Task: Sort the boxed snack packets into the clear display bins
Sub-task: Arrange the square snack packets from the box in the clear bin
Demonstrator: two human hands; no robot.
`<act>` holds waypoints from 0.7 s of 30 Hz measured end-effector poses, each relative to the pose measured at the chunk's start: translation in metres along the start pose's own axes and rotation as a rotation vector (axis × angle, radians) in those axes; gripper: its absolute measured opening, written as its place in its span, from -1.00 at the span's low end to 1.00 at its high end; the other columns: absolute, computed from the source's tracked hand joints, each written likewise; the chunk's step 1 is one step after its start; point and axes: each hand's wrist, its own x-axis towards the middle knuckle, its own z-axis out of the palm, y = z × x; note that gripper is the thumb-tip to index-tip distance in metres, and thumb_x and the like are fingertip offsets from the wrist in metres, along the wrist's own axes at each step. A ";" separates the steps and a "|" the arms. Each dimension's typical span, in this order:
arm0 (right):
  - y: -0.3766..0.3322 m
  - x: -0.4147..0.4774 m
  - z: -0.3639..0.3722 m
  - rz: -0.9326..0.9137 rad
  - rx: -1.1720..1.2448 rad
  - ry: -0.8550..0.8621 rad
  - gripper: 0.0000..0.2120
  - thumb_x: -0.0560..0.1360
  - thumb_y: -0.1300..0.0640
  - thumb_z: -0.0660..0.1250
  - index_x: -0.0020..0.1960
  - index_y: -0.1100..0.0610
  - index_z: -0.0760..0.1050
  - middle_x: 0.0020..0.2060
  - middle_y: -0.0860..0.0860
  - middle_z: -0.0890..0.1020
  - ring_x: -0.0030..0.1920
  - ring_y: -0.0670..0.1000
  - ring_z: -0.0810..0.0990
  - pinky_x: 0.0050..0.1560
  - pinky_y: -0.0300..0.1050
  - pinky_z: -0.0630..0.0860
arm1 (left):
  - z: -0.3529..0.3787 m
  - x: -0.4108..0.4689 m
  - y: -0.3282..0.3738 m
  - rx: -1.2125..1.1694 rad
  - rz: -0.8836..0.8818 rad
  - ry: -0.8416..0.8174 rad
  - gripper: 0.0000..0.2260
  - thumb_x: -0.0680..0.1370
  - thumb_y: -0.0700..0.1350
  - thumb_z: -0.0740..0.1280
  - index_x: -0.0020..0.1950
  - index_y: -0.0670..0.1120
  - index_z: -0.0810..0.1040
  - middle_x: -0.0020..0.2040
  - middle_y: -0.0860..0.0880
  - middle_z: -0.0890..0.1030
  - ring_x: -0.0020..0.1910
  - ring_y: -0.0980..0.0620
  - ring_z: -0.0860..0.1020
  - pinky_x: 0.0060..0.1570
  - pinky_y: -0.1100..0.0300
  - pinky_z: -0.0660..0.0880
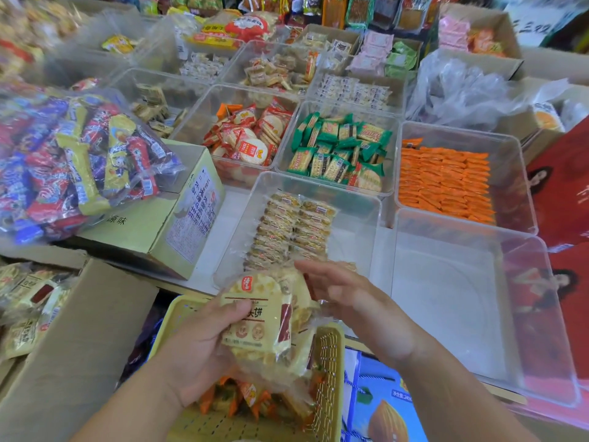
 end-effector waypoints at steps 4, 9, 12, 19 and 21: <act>0.013 -0.003 0.006 -0.011 -0.056 0.170 -0.39 0.42 -0.19 0.43 0.42 -0.41 0.32 0.25 0.01 0.59 0.26 -0.03 0.59 0.23 -0.04 0.55 | 0.006 -0.002 0.000 0.150 0.052 0.002 -0.55 0.35 -0.30 0.56 0.21 -0.02 0.70 0.11 -0.27 0.71 -0.04 -0.19 0.73 -0.23 0.01 0.67; 0.024 -0.001 0.007 0.007 -0.109 0.282 -0.27 0.40 0.03 0.44 0.44 -0.42 0.23 0.00 -0.07 0.69 0.11 -0.02 0.64 0.23 -0.03 0.54 | 0.007 -0.002 -0.003 0.214 0.086 0.000 -0.45 0.20 -0.16 0.68 0.18 -0.07 0.70 0.11 -0.27 0.71 -0.01 -0.18 0.72 -0.18 0.04 0.66; 0.030 0.002 0.004 0.072 -0.073 0.403 -0.33 0.48 0.32 0.29 0.46 -0.21 0.31 -0.07 -0.02 0.71 -0.01 -0.04 0.69 -0.02 -0.21 0.58 | 0.009 -0.002 -0.004 0.280 0.119 -0.016 -0.35 0.07 -0.02 0.76 0.14 -0.01 0.72 0.11 -0.25 0.72 0.02 -0.18 0.71 -0.13 0.05 0.66; 0.040 0.011 0.023 0.182 0.055 0.560 -0.70 0.61 0.30 0.21 0.15 -0.03 0.59 -0.09 -0.10 0.72 -0.12 -0.12 0.71 -0.25 -0.32 0.54 | 0.016 0.012 -0.020 0.251 0.181 0.081 -0.63 0.30 -0.09 0.61 0.08 0.09 0.71 0.13 -0.20 0.72 0.09 -0.16 0.71 -0.05 0.03 0.65; 0.041 0.014 0.030 0.182 0.059 0.562 -0.78 0.63 0.05 0.29 0.26 -0.06 0.55 0.04 -0.15 0.70 -0.01 -0.15 0.69 -0.07 -0.20 0.60 | 0.019 0.016 -0.023 0.207 0.201 0.096 -0.58 0.30 -0.07 0.65 0.12 0.10 0.69 0.12 -0.20 0.72 0.07 -0.16 0.72 -0.12 0.07 0.65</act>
